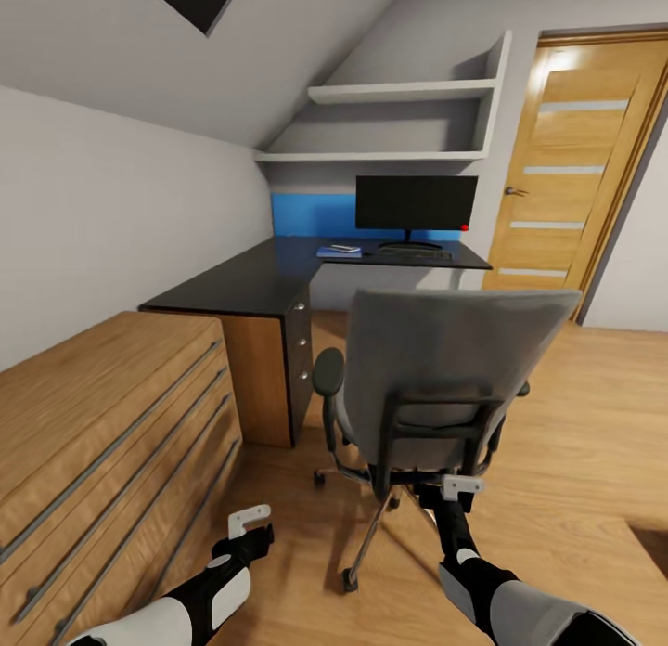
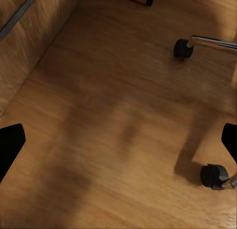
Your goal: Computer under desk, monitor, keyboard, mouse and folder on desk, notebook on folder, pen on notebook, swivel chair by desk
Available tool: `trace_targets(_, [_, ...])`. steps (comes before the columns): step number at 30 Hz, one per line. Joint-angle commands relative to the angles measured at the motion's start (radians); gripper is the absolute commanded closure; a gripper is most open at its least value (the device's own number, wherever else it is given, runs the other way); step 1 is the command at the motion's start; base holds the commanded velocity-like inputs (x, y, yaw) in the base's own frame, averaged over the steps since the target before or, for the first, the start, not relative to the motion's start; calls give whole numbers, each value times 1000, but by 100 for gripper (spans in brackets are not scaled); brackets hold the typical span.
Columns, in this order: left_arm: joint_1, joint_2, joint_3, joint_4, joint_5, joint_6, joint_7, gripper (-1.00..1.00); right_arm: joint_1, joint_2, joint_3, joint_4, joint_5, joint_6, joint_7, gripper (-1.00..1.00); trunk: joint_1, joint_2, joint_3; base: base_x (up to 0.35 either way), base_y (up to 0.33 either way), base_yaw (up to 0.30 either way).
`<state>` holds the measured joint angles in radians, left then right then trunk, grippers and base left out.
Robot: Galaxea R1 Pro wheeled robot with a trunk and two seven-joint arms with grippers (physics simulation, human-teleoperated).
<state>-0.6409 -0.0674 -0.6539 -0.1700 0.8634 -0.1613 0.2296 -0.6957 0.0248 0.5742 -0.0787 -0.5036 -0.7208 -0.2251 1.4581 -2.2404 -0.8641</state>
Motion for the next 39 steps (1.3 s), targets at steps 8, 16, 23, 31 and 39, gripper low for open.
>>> trace_targets(8, [0, 0, -9, 0, 7, -3, 5, -100, -1, 1, 9, 0, -4, 0, -7, -100, 0, 0, -1, 18, 9, 223])
trace_targets(16, [-1, -4, -11, -1, 6, -4, 5, -100, -1, 1, 9, 0, -4, 0, -7, -100, 0, 0, -1, 0, 0, 267])
trace_targets(23, [-1, -11, -13, 0, 6, -3, 5, -100, -1, 1, 9, 0, -4, 0, -7, -100, 0, 0, -1, 0, 0, 240])
trace_targets(31, [-1, -11, -13, 0, 6, -3, 4, -100, -1, 0, 8, 0, -4, 0, -7, -100, 0, 0, -1, 0, 0, 214])
trace_targets(39, [-1, -16, -14, -1, 6, -3, 3, -100, -1, 0, 7, 0, -4, 0, -7, -100, 0, 0, -1, -152, 0, 19])
